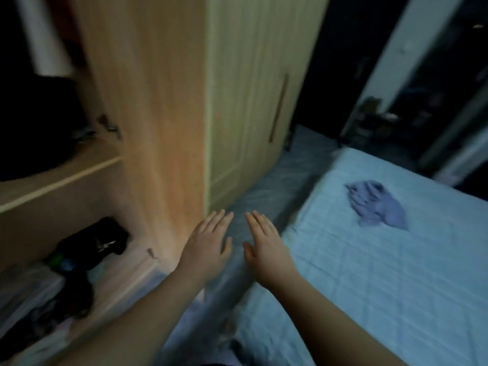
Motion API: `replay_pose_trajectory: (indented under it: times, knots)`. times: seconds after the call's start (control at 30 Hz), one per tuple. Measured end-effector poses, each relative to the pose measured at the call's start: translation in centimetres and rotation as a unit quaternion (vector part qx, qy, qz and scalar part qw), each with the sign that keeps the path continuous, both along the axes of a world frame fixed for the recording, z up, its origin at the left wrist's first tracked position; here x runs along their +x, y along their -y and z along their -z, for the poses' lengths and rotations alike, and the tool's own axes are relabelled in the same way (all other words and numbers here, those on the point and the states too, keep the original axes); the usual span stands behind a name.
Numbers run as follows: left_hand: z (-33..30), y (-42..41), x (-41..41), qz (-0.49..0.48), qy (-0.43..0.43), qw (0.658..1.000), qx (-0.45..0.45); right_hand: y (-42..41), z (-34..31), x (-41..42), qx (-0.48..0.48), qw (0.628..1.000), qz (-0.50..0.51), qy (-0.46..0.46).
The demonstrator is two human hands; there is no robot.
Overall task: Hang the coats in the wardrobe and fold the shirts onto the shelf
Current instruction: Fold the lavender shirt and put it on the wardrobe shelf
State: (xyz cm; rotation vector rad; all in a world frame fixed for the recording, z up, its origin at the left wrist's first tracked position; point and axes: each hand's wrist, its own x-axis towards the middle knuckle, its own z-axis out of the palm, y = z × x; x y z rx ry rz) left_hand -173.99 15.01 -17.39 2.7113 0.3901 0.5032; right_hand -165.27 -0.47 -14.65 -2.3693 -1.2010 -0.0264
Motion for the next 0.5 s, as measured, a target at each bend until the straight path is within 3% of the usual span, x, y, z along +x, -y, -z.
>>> replay_pose_trajectory:
  times: [0.2, 0.5]
  knots:
    - [-1.2, 11.3, 9.7, 0.106, -0.014, 0.994, -0.007, 15.3, -0.8, 7.1, 0.006, 0.985, 0.173, -0.009]
    - [2.5, 17.8, 23.5, 0.19, -0.038, 0.98, -0.048, 24.1, 3.4, 15.3, 0.01, 0.957, 0.282, -0.065]
